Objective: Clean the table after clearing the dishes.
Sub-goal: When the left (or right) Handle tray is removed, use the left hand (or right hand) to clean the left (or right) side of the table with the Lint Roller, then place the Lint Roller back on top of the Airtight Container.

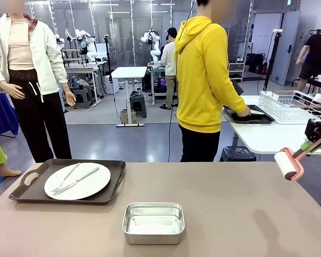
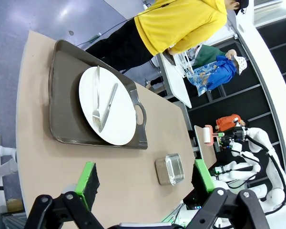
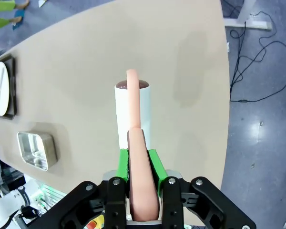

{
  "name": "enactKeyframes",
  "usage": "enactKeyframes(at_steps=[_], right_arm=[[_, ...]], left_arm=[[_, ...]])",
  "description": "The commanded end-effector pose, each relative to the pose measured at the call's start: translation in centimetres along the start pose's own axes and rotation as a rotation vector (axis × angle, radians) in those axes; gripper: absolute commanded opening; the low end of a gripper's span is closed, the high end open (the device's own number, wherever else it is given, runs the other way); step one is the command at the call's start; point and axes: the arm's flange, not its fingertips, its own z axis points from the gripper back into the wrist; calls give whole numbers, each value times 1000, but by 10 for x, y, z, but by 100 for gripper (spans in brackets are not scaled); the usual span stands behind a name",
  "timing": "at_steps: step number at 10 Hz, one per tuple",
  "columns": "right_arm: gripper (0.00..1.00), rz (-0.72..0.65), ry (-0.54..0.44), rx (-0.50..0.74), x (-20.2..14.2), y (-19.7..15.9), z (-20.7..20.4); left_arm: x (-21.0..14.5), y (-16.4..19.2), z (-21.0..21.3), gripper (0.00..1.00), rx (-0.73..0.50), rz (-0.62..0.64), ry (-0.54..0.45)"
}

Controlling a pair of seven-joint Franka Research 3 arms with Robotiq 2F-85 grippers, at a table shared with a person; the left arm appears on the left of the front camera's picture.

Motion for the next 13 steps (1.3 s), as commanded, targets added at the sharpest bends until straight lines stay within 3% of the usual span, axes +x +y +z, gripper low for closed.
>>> enactKeyframes(at_steps=[1, 13], right_arm=[[22, -19, 9, -5, 12, -11, -11], [22, -19, 9, -5, 12, -11, -11]], left_arm=[[0, -2, 3, 100, -12, -8, -2], [0, -2, 3, 100, -12, -8, -2]])
